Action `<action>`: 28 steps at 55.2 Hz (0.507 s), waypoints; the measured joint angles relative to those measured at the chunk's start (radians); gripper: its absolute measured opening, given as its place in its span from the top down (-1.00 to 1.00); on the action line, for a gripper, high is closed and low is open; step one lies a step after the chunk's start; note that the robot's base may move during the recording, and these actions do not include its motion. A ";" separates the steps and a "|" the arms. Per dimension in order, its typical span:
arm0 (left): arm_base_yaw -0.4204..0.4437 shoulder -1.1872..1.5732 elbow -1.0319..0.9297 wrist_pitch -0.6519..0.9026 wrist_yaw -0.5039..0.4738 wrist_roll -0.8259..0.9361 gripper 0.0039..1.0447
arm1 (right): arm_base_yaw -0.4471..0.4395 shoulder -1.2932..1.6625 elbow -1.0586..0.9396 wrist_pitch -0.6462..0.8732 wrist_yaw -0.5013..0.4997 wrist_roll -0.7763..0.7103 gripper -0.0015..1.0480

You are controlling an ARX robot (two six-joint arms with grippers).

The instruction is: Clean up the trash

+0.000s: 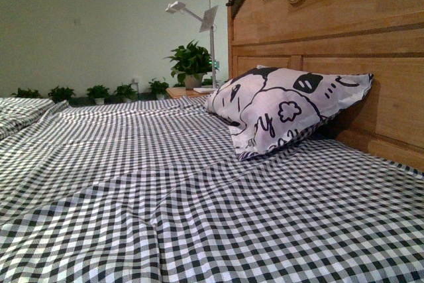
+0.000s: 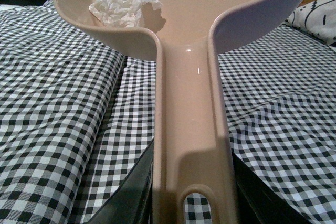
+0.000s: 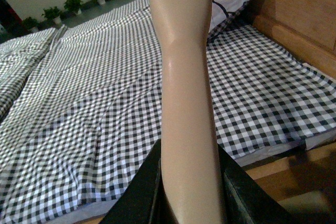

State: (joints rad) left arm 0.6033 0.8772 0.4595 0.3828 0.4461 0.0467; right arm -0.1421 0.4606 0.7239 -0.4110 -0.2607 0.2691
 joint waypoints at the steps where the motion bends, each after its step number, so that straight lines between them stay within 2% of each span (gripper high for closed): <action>1: 0.000 -0.006 0.000 -0.003 0.003 0.000 0.48 | -0.008 0.001 0.004 0.000 -0.005 0.000 0.59; 28: -0.012 -0.014 0.000 -0.018 0.007 0.000 0.48 | -0.003 0.006 0.007 -0.006 -0.004 -0.001 0.59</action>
State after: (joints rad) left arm 0.5911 0.8635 0.4595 0.3649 0.4534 0.0467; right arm -0.1452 0.4664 0.7311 -0.4171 -0.2649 0.2680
